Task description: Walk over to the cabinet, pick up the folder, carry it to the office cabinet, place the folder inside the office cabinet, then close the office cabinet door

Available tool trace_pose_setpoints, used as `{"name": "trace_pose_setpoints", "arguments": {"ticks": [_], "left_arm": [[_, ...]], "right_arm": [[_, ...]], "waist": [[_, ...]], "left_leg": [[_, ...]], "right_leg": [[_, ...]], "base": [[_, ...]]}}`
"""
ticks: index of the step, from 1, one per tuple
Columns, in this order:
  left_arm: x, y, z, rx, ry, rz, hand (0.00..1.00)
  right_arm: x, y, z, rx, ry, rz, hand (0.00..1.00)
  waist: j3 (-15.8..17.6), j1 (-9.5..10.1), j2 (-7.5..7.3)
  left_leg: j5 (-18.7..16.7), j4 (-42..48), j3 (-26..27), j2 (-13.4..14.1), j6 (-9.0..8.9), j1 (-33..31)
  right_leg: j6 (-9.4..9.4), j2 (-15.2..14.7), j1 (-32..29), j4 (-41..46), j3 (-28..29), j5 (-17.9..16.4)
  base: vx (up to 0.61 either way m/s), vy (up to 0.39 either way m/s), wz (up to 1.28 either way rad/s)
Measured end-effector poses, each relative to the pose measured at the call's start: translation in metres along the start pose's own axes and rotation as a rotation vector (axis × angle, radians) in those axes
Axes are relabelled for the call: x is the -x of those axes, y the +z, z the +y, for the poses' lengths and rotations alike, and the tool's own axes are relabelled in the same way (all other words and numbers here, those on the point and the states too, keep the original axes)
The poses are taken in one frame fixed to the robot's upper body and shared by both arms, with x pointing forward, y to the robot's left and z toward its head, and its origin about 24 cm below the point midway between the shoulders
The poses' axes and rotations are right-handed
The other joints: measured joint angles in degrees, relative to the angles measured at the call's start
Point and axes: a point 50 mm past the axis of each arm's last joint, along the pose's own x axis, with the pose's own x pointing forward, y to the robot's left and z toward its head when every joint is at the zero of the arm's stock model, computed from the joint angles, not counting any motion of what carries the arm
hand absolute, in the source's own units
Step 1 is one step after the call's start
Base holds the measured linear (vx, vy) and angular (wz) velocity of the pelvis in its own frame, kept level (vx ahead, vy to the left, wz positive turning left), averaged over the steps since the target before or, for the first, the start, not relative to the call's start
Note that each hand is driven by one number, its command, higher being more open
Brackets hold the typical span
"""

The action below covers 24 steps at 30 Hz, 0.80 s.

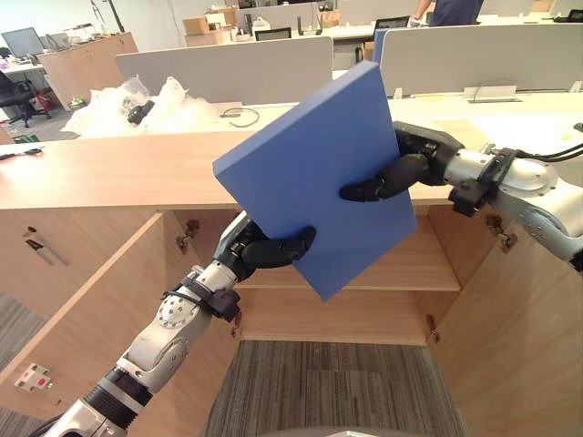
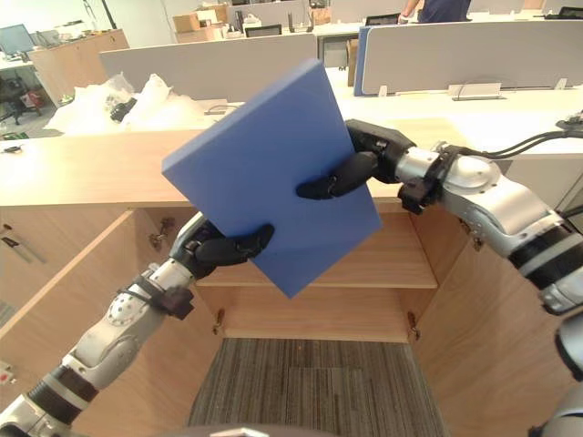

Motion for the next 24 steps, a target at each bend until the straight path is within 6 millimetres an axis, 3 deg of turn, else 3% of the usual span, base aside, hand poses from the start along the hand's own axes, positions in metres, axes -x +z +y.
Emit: {"name": "trace_pose_setpoints", "arguments": {"ticks": [1,7,11,17,20,24], "left_arm": [[0.002,0.0,0.002,-0.025,-0.002,0.013,1.0],[0.014,-0.019,-0.01,-0.131,-0.158,0.154,1.0],[0.039,-0.053,-0.037,-0.065,-0.369,0.329,1.0],[0.069,-0.094,-0.045,0.07,-0.387,0.527,1.0],[0.083,-0.122,-0.043,0.052,-0.382,0.662,1.0],[0.115,-0.157,-0.041,0.006,-0.341,0.854,1.0]], "right_arm": [[0.003,0.0,0.002,-0.003,0.017,0.012,0.0],[0.012,0.004,0.017,0.064,0.084,0.033,0.0],[0.012,0.014,0.052,0.155,0.222,-0.043,0.0],[0.009,0.017,0.094,0.191,0.317,-0.186,0.0],[0.008,0.023,0.111,0.18,0.332,-0.296,0.0],[0.008,0.026,0.119,0.201,0.301,-0.379,0.0]], "waist": [[-0.32,0.25,-0.09],[-1.97,0.79,-1.28],[-2.76,0.52,-1.64],[-2.8,0.28,-1.62],[-2.82,-0.05,-1.67],[-3.06,-0.61,-2.23]], "left_leg": [[-0.08,0.0,0.25,0.04,-0.23,-0.07],[-0.32,0.0,0.88,-0.15,-0.56,-0.17],[-0.32,0.01,1.28,-0.19,-0.6,-0.75],[-0.27,-0.26,1.19,-0.12,-0.68,-0.87],[-0.26,-0.28,1.14,-0.16,-0.66,-1.34],[-0.16,-0.25,1.15,-0.23,-0.54,-2.42]], "right_leg": [[0.05,-0.01,-0.32,0.17,0.28,0.02],[0.37,-0.37,-0.65,0.26,0.72,0.05],[0.46,-0.47,-1.57,0.51,1.13,0.0],[0.61,-0.47,-2.15,0.91,1.46,-0.12],[0.7,-0.5,-2.76,1.05,1.57,-0.12],[0.8,-0.53,-4.0,1.21,1.79,0.03]], "base": [[-0.04,0.019,-0.09],[0.0,0.01,-0.04],[0.01,0.005,-0.05],[-0.02,0.003,-0.01],[-0.03,0.007,-0.01],[0.0,0.0,0.0]]}}
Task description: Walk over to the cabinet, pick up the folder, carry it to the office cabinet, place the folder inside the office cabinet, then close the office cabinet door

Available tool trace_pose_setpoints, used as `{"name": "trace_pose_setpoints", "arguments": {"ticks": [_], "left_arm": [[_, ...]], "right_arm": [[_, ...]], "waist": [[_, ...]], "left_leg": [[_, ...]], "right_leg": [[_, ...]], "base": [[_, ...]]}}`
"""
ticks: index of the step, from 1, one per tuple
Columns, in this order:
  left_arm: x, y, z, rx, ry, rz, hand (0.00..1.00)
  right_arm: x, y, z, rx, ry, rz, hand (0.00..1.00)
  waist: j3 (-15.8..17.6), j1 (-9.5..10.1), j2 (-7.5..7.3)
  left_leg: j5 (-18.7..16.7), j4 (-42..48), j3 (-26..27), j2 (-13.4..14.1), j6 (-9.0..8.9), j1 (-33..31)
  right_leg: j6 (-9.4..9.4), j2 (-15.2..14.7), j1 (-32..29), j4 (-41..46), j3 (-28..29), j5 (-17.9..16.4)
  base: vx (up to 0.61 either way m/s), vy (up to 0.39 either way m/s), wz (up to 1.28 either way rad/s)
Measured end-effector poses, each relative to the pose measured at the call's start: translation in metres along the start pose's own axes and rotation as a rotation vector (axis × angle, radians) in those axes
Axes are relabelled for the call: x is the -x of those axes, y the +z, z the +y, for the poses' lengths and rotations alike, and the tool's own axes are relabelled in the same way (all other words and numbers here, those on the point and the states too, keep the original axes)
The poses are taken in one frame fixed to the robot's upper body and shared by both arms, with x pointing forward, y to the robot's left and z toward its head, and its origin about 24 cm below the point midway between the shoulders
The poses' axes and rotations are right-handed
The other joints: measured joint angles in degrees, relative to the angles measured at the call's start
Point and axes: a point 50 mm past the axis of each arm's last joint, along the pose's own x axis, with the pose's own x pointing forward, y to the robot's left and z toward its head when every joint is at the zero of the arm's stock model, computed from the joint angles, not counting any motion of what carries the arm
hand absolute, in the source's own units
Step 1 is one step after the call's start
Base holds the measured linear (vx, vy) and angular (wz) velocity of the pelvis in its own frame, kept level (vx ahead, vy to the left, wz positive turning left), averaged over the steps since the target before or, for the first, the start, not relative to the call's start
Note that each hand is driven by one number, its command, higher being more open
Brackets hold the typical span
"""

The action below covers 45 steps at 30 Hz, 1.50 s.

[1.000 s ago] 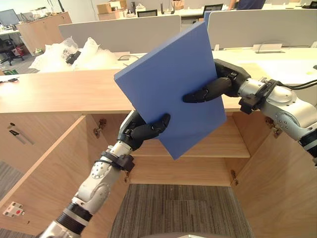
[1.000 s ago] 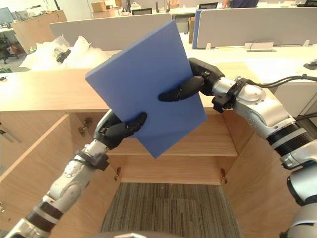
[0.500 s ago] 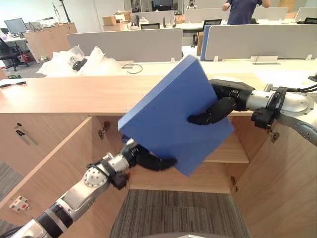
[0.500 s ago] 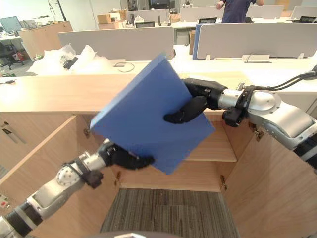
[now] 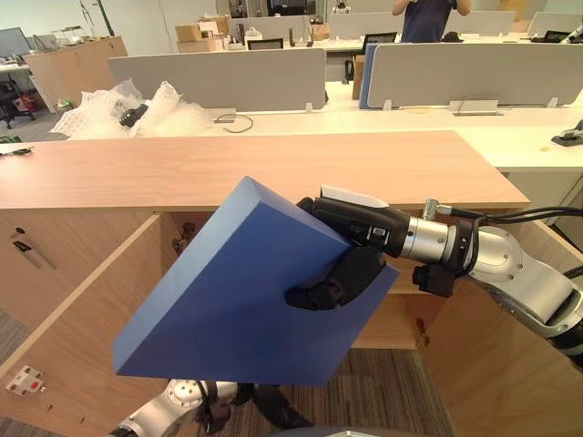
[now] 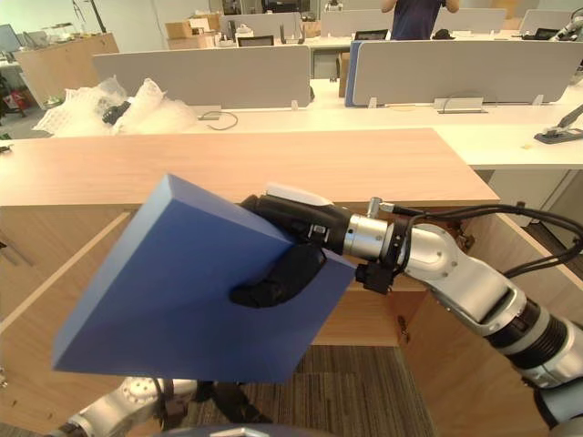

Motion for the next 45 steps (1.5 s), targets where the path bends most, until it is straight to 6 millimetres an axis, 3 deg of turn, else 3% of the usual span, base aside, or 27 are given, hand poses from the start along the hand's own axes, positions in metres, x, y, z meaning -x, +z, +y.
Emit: {"name": "trace_pose_setpoints", "arguments": {"ticks": [4,7,11,12,13,15,18,24,27,29,34,39,45], "left_arm": [[-0.01,-0.046,-0.005,0.007,0.097,0.199,1.0],[-0.012,-0.068,-0.005,0.051,0.217,0.29,1.0],[-0.011,-0.089,-0.006,0.165,0.387,0.354,1.0],[-0.007,-0.097,-0.007,0.222,0.443,0.374,1.0],[-0.007,-0.098,-0.007,0.233,0.455,0.377,1.0],[-0.008,-0.102,-0.01,0.305,0.522,0.376,1.0],[-0.012,-0.104,-0.015,0.357,0.57,0.378,1.0],[-0.015,-0.106,-0.022,0.437,0.633,0.375,1.0],[-0.015,-0.108,-0.023,0.472,0.668,0.381,1.0],[-0.016,-0.107,-0.024,0.524,0.7,0.366,1.0],[-0.016,-0.109,-0.028,0.598,0.733,0.358,1.0],[-0.017,-0.109,-0.029,0.653,0.776,0.345,1.0],[-0.022,-0.101,-0.028,0.675,0.812,0.309,1.0]], "right_arm": [[0.01,-0.008,0.004,0.094,-0.105,0.024,0.0],[0.014,-0.032,0.024,0.062,-0.166,0.082,0.0],[0.02,-0.089,0.059,-0.089,-0.161,0.282,0.0],[0.027,-0.115,0.071,-0.145,-0.155,0.397,0.0],[0.029,-0.121,0.074,-0.159,-0.156,0.424,0.0],[0.047,-0.164,0.092,-0.273,-0.188,0.631,0.0],[0.066,-0.199,0.114,-0.354,-0.238,0.843,0.0],[0.072,-0.227,0.128,-0.442,-0.299,0.989,0.0],[0.076,-0.242,0.127,-0.674,-0.495,1.015,0.0],[0.082,-0.252,0.113,-0.913,-0.802,0.979,0.0],[0.085,-0.251,0.077,-1.139,-1.173,0.79,0.0],[0.088,-0.244,0.042,-1.468,-1.641,0.291,0.0],[0.108,-0.233,0.011,-1.556,-1.989,-0.145,0.0]], "waist": [[0.19,0.27,-0.94],[0.46,0.53,-1.17],[1.41,0.71,-0.18],[1.97,0.91,0.26],[2.07,0.98,0.37],[3.04,1.47,1.3],[4.14,1.68,2.45],[5.09,1.63,3.72],[5.5,1.91,3.98],[6.43,2.8,4.75],[7.17,2.96,5.55],[8.34,2.98,6.24],[11.31,3.04,8.33]], "left_leg": [[-0.01,0.19,0.0,0.07,0.02,-0.86],[0.01,0.26,-0.01,0.2,0.04,-0.92],[0.02,0.27,-0.19,0.2,0.05,-0.9],[0.02,0.27,-0.3,0.2,0.05,-0.78],[0.02,0.27,-0.33,0.19,0.05,-0.77],[0.04,0.27,-0.68,0.08,0.08,-0.78],[0.09,0.26,-1.58,-0.15,0.16,-0.86],[0.12,0.27,-2.25,-0.31,0.16,-0.86],[0.21,0.28,-3.39,-0.45,0.11,-0.86],[0.38,0.27,-3.72,-0.55,0.2,-0.85],[0.58,0.26,-4.83,-0.7,0.18,-0.92],[0.58,0.26,-4.93,-0.95,0.19,-1.12],[0.55,0.39,-4.92,-1.84,0.53,-1.93]], "right_leg": [[-0.06,0.09,-0.81,-0.3,0.07,0.11],[-0.14,0.26,-0.81,-0.55,0.17,0.15],[-0.21,0.34,-0.65,-0.68,0.05,0.22],[-0.21,0.34,-0.51,-0.63,-0.06,0.21],[-0.21,0.33,-0.5,-0.62,-0.09,0.21],[-0.16,0.19,-0.41,-0.47,-0.38,0.18],[0.01,-0.04,-0.14,-0.02,-1.35,-0.24],[0.06,-0.15,0.28,0.19,-2.16,-0.63],[0.08,-0.21,0.98,0.01,-3.26,-0.89],[0.07,-0.28,1.2,0.13,-3.55,-0.89],[0.07,-0.32,1.91,-0.1,-4.73,-0.9],[0.09,-0.58,1.83,-0.34,-4.88,-0.9],[0.63,-1.54,1.07,-0.16,-4.92,-0.88]], "base": [[0.0,0.0,0.0],[0.0,0.0,0.0],[-0.01,0.002,0.01],[-0.02,0.008,0.04],[-0.03,0.01,0.04],[-0.03,0.016,0.08],[-0.02,0.008,0.13],[0.0,0.001,0.07],[-0.01,-0.006,0.18],[-0.02,0.008,0.09],[-0.01,0.0,0.12],[0.0,0.0,0.0],[0.0,0.015,0.0]]}}
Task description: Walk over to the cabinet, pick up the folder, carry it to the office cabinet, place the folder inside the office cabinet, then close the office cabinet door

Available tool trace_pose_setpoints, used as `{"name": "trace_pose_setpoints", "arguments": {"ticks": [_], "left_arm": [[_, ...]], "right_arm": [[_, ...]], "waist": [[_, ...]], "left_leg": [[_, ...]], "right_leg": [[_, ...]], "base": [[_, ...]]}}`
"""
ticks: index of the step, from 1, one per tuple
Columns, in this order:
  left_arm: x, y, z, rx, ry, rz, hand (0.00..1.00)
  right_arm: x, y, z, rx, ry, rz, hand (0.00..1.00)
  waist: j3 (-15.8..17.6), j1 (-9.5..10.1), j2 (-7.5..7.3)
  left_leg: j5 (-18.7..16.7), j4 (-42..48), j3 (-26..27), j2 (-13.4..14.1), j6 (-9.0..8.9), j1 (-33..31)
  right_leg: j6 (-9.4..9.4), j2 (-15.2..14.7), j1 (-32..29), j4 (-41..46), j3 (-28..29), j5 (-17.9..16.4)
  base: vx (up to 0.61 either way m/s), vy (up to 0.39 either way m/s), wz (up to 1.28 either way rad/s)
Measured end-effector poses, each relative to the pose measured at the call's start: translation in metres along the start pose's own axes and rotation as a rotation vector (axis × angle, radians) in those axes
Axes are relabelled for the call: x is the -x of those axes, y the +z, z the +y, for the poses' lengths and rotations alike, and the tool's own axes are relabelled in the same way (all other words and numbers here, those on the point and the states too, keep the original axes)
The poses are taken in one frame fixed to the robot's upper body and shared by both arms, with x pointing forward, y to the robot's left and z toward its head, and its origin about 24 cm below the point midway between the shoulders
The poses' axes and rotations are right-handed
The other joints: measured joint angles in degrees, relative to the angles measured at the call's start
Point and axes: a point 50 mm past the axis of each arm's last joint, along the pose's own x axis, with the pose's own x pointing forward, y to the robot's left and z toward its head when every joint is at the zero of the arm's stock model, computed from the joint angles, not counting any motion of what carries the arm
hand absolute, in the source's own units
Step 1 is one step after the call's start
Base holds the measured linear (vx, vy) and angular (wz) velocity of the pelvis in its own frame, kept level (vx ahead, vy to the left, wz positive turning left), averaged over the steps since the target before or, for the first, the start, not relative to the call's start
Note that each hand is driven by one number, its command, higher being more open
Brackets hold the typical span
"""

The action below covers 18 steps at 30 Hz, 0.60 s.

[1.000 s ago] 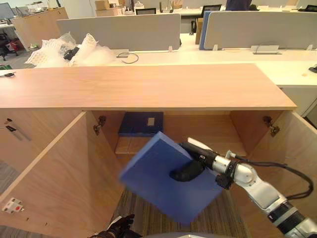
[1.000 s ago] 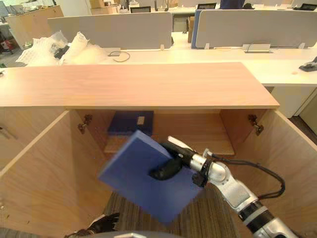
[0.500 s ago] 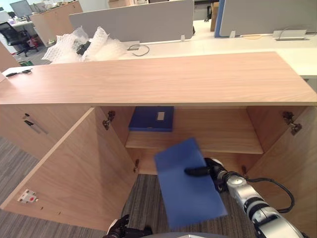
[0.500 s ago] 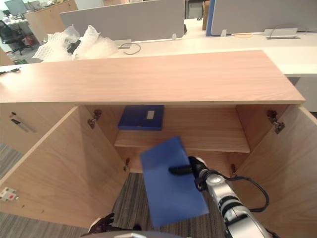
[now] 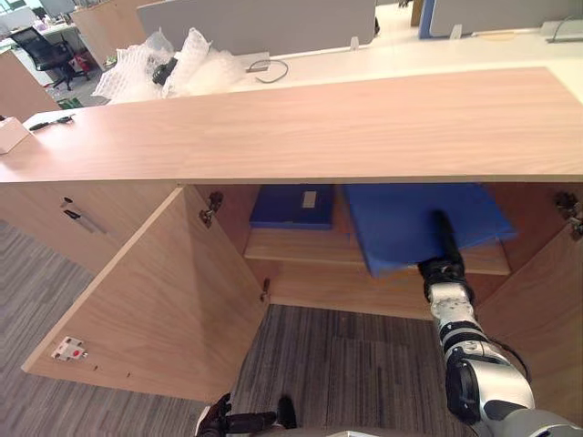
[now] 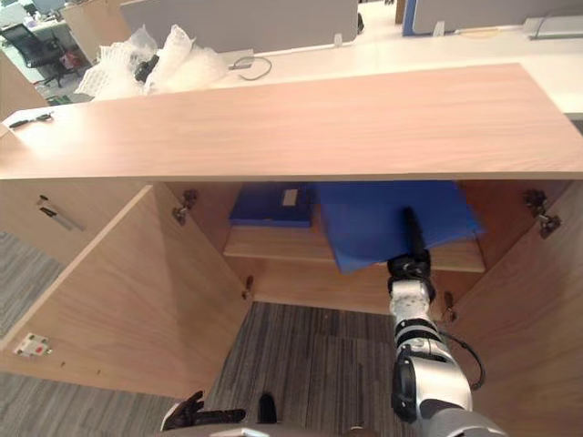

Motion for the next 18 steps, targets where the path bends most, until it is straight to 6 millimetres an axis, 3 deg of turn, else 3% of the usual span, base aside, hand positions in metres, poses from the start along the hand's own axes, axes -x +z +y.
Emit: {"name": "trace_pose_setpoints", "arguments": {"ticks": [2,4,6,9,10,11,14,18], "left_arm": [[0.0,0.007,-0.005,0.036,-0.003,-0.026,1.0],[-0.001,0.018,-0.005,0.06,-0.002,-0.075,1.0],[-0.001,0.029,-0.005,0.085,0.004,-0.121,1.0],[0.0,0.045,-0.008,0.15,0.004,-0.188,1.0],[0.0,0.047,-0.008,0.154,0.004,-0.197,1.0],[0.001,0.056,-0.01,0.166,-0.002,-0.233,1.0],[0.002,0.077,-0.013,0.179,-0.012,-0.308,1.0],[0.002,0.096,-0.018,0.24,-0.016,-0.364,1.0]], "right_arm": [[-0.005,0.018,0.02,-0.121,0.004,-0.09,0.0],[-0.006,0.029,0.038,-0.192,0.024,-0.132,0.0],[-0.004,0.037,0.057,-0.217,0.079,-0.157,0.0],[0.006,0.05,0.109,-0.277,0.233,-0.179,0.0],[0.008,0.051,0.114,-0.283,0.25,-0.181,0.0],[0.016,0.057,0.142,-0.304,0.344,-0.197,0.0],[0.032,0.076,0.185,-0.27,0.484,-0.263,0.0],[0.046,0.088,0.206,-0.296,0.55,-0.298,0.0]], "waist": [[1.81,0.06,1.42],[4.98,0.2,1.38],[7.17,0.29,1.38],[9.73,0.4,1.78],[10.02,0.42,1.79],[11.05,0.49,1.63],[13.51,0.69,1.3],[15.12,0.76,1.19]], "left_leg": [[0.08,1.23,0.13,-0.84,0.37,-2.88],[-0.8,4.35,0.34,-1.58,1.46,-4.73],[-4.45,11.13,1.07,-2.02,2.01,-8.71],[-11.96,26.84,3.1,-1.27,2.67,-17.02],[-12.56,28.16,3.36,-1.14,2.64,-17.69],[-15.41,34.29,4.52,-0.63,3.0,-21.29],[-19.86,43.82,6.58,-0.37,3.82,-27.22],[-24.28,54.08,7.54,-0.15,5.21,-34.01]], "right_leg": [[0.57,-1.51,-4.18,4.02,0.88,-1.0],[0.86,-3.46,-7.5,9.76,2.06,-2.89],[1.2,-5.27,-11.74,16.54,3.42,-5.11],[1.8,-7.37,-18.87,27.72,5.94,-9.16],[1.82,-7.59,-19.53,28.72,6.29,-9.55],[2.03,-8.51,-23.42,33.57,7.98,-11.58],[2.49,-10.12,-30.22,42.05,11.48,-15.62],[4.37,-11.71,-37.37,50.66,15.04,-18.51]], "base": [[-0.01,0.058,-0.09],[-0.05,0.037,-0.09],[-0.11,0.005,-0.09],[-0.13,0.003,-0.16],[-0.14,0.054,-0.25],[-0.12,0.056,-0.24],[-0.17,0.062,-0.25],[-0.12,0.128,-0.06]]}}
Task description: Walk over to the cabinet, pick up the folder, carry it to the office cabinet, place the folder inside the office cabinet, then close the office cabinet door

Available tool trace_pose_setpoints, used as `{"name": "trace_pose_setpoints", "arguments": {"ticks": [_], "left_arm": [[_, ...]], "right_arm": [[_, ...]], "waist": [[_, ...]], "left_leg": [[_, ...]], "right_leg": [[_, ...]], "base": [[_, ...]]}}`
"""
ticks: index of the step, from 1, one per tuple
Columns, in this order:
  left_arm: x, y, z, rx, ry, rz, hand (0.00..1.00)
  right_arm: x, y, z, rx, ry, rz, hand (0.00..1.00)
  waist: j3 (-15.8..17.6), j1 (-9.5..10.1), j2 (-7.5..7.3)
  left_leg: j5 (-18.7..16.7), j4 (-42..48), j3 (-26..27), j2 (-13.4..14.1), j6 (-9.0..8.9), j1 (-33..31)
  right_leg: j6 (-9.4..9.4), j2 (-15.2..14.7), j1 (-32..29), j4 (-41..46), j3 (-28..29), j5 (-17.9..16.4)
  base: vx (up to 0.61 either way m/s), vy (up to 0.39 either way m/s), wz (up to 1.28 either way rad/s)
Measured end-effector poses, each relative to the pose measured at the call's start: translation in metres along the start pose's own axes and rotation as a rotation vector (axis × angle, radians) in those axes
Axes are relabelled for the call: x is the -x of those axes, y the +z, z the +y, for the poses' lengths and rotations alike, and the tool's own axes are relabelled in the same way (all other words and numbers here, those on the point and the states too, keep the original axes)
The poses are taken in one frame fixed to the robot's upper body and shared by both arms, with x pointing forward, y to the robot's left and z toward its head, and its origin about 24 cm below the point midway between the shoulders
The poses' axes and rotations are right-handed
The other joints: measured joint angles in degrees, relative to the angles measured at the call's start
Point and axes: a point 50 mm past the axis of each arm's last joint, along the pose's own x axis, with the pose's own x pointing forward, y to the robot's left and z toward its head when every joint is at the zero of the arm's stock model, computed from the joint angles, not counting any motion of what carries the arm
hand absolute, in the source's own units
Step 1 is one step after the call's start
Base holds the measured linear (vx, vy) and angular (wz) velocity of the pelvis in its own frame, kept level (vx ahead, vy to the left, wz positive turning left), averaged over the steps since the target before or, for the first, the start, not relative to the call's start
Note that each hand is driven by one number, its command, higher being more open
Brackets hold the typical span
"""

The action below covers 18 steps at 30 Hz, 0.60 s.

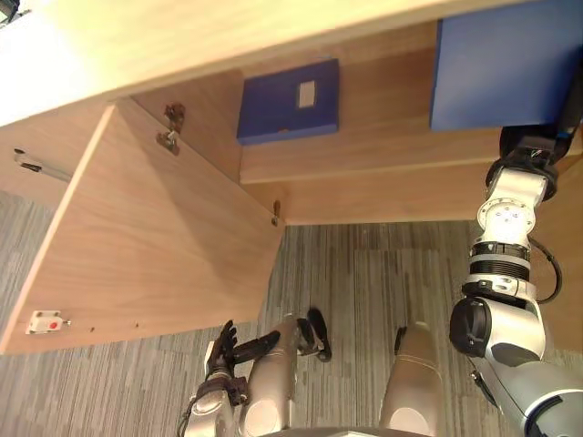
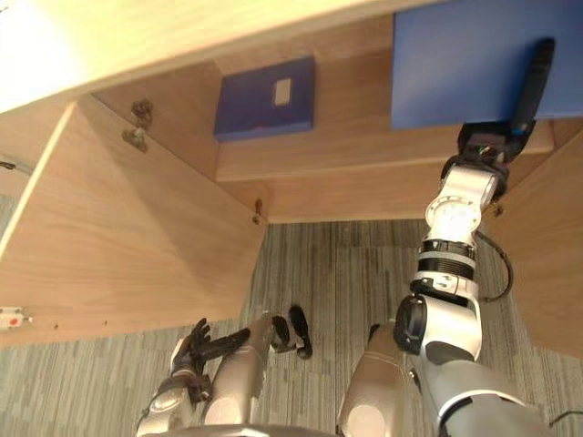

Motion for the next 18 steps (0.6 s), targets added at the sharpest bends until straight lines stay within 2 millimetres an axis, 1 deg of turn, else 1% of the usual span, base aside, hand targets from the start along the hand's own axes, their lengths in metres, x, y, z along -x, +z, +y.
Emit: {"name": "trace_pose_setpoints", "arguments": {"ticks": [3,7,11,13,15,18], "left_arm": [[-0.002,0.008,-0.003,0.004,-0.007,-0.032,1.0],[-0.004,0.016,-0.008,0.009,-0.019,-0.056,1.0],[-0.005,0.021,-0.01,0.01,-0.025,-0.072,1.0],[-0.006,0.022,-0.011,0.01,-0.025,-0.075,1.0],[-0.006,0.022,-0.011,0.012,-0.022,-0.077,1.0],[-0.006,0.022,-0.012,0.031,-0.011,-0.074,1.0]], "right_arm": [[-0.002,0.001,0.006,-0.021,-0.013,-0.016,0.0],[-0.004,0.001,0.017,-0.049,-0.02,-0.026,0.0],[-0.007,0.0,0.038,-0.104,-0.003,-0.039,0.0],[-0.007,0.0,0.046,-0.126,-0.006,-0.045,0.0],[-0.008,0.0,0.051,-0.14,-0.01,-0.049,0.0],[-0.008,-0.002,0.05,-0.142,-0.035,-0.042,0.0]], "waist": [[0.42,0.28,-0.33],[0.83,0.74,-0.95],[1.03,1.37,-1.24],[1.05,1.46,-1.29],[1.12,1.45,-1.39],[1.16,1.46,-1.45]], "left_leg": [[-1.64,3.47,0.83,-0.51,0.9,-2.48],[-1.8,4.18,1.3,-1.94,1.31,-3.87],[-1.75,3.99,1.34,-2.36,1.39,-4.87],[-1.74,3.78,1.31,-2.56,1.42,-5.02],[-1.69,3.33,1.28,-3.13,1.49,-5.01],[-1.68,2.97,1.19,-3.53,1.5,-5.02]], "right_leg": [[1.14,-1.16,-2.79,3.01,1.8,-0.98],[1.93,-2.84,-4.5,4.32,2.65,-1.44],[2.08,-3.27,-5.4,4.21,2.63,-1.51],[2.17,-3.5,-5.41,4.04,2.44,-1.56],[2.38,-4.01,-5.41,3.92,2.33,-1.67],[2.44,-4.55,-5.26,3.63,1.78,-1.69]], "base": [[-0.07,0.154,0.0],[-0.03,0.115,0.12],[0.0,0.072,0.06],[0.02,0.051,0.07],[0.03,0.059,0.09],[0.04,0.051,0.08]]}}
